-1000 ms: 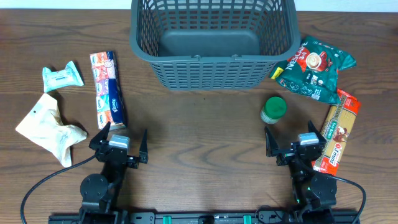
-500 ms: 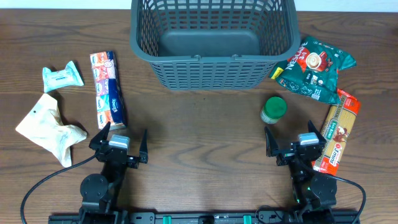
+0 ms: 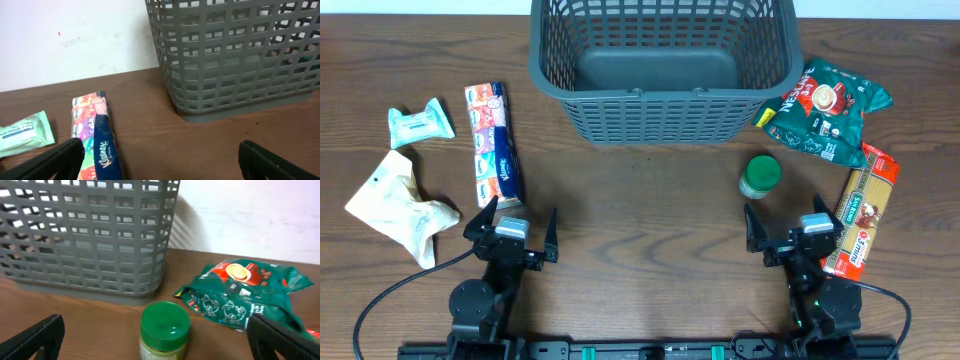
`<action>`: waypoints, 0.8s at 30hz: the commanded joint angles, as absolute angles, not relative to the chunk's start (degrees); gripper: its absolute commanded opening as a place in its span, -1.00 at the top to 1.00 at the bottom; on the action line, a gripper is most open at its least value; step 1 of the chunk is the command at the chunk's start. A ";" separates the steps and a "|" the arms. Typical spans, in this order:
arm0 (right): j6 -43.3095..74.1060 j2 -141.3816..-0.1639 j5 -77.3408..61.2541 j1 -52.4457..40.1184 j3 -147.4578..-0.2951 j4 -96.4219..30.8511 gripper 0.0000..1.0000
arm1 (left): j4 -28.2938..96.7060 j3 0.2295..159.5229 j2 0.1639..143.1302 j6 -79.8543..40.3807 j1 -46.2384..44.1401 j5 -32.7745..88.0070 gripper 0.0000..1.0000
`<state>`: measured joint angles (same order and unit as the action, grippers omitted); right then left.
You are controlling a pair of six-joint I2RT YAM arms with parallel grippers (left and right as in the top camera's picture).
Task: Pack container
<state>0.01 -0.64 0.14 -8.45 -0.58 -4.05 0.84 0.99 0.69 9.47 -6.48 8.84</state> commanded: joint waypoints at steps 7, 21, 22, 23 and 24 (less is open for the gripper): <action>15.05 -2.11 -0.25 -6.26 -4.49 -4.64 -0.99 | -2.20 0.25 0.34 6.79 -6.68 7.27 -0.96; 7.14 -49.17 -10.57 8.80 -51.88 -28.69 -0.99 | 12.53 30.17 27.16 -5.21 -4.91 -3.88 -0.97; 5.37 -53.56 -12.58 10.28 -57.14 -32.69 -0.98 | 13.89 33.95 30.89 -5.21 -4.45 -3.88 -0.97; 4.34 -57.43 -14.35 11.64 -61.84 -36.47 -0.99 | 15.40 37.34 34.13 -5.21 -4.03 -3.86 -0.97; 3.57 -61.76 -16.34 13.23 -67.44 -41.17 -0.99 | 17.47 41.21 37.67 -5.21 -3.57 -3.64 -0.97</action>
